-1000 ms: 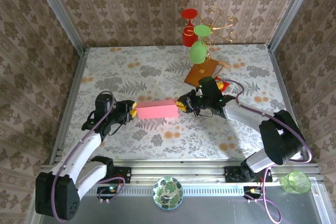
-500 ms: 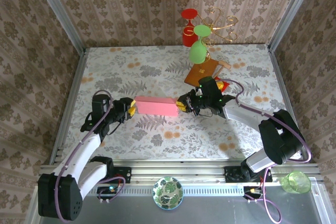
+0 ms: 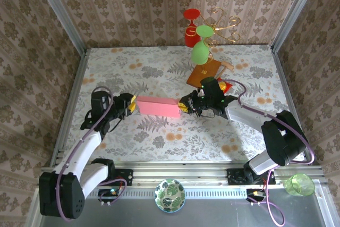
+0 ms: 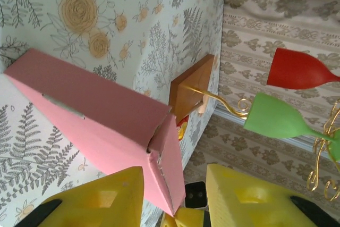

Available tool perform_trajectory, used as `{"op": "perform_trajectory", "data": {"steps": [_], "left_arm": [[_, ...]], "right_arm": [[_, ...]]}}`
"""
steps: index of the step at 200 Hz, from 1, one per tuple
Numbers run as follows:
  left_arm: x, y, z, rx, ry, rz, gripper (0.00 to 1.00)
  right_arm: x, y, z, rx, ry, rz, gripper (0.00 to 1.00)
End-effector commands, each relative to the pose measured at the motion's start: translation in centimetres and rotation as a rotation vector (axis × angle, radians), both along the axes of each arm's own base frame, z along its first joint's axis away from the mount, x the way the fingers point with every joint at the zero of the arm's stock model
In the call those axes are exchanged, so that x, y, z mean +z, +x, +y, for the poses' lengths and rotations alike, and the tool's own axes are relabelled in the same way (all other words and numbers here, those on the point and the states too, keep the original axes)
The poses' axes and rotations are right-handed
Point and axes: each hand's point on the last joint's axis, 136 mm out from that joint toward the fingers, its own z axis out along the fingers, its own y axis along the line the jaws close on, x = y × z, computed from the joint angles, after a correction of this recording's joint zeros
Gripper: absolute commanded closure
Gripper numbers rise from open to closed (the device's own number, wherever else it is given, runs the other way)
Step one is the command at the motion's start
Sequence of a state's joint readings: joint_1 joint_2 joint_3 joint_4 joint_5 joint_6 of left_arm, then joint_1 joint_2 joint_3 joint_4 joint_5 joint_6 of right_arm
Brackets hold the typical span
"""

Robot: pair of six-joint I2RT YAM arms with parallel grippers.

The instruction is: Fold the paper box

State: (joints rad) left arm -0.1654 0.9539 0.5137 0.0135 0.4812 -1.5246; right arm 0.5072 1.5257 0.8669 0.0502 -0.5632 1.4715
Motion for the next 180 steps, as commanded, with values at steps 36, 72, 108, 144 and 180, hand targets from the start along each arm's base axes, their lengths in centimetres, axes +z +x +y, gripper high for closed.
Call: {"op": "perform_trajectory", "data": {"steps": [36, 72, 108, 144, 180], "left_arm": [[0.8, 1.6, -0.5, -0.028, -0.008, -0.025, 0.64], [-1.4, 1.2, -0.8, -0.053, 0.006, 0.043, 0.66], [-3.0, 0.9, -1.2, -0.069, 0.006, 0.069, 0.79], [-4.3, -0.2, -1.2, -0.075, 0.012, 0.087, 0.9], [-4.7, -2.4, -0.8, -0.116, 0.07, 0.076, 0.86]], "right_arm": [[-5.1, -1.6, -2.1, -0.034, -0.138, 0.166, 0.82], [-5.1, -1.5, -2.1, -0.032, -0.141, 0.165, 0.82], [-5.1, -1.6, -2.1, -0.02, -0.154, 0.158, 0.82], [-4.9, -1.8, -2.4, 0.065, -0.223, 0.108, 0.83], [-3.9, -2.9, -3.0, 0.275, -0.342, -0.053, 0.82]]}}
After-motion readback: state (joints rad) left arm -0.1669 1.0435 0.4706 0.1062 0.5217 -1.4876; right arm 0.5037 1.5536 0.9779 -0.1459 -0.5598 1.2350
